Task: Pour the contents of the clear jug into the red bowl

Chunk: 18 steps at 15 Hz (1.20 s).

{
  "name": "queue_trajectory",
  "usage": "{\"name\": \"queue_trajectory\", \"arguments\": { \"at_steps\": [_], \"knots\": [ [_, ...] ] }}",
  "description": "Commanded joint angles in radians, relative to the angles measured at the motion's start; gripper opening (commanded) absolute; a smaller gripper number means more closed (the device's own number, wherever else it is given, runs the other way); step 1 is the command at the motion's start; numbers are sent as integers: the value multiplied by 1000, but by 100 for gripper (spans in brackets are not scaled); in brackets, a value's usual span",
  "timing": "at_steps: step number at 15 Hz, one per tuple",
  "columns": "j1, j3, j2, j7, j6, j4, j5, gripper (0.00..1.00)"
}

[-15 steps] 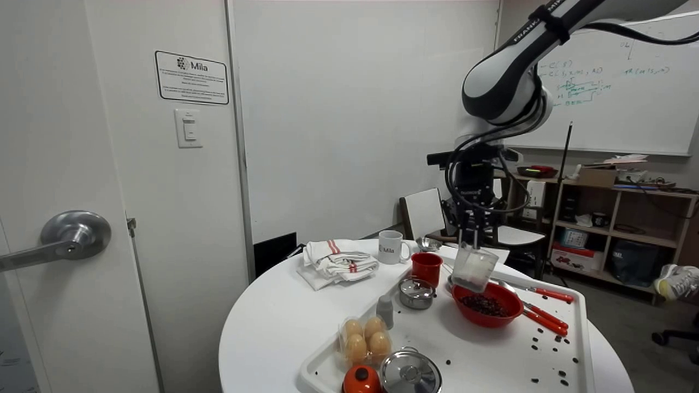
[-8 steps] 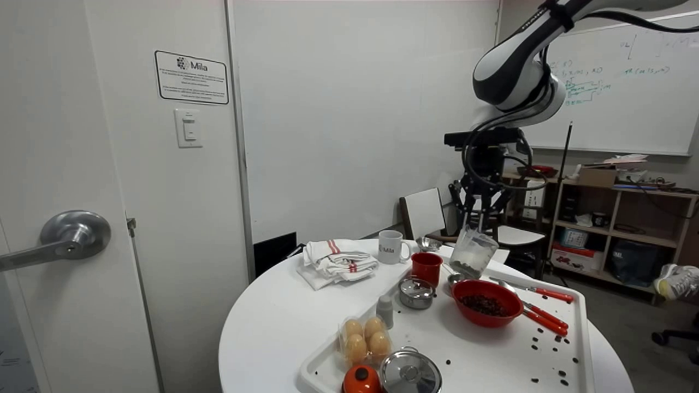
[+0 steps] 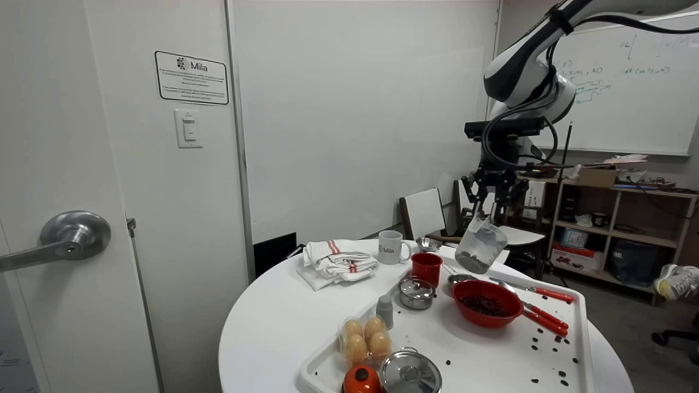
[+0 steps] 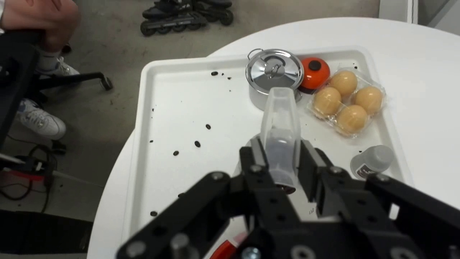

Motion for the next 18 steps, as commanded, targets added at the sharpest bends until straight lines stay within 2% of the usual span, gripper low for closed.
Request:
{"name": "queue_trajectory", "arguments": {
  "at_steps": [1,13,14,18],
  "knots": [
    [-11,-35,-8,-48,-94,-5,81,11],
    [-50,-119,11,-132,-264,-10,264,11],
    [-31,-131,11,-110,-241,-4,233,27],
    [-31,-135,17,-114,-246,-4,245,27]
  ]
}}
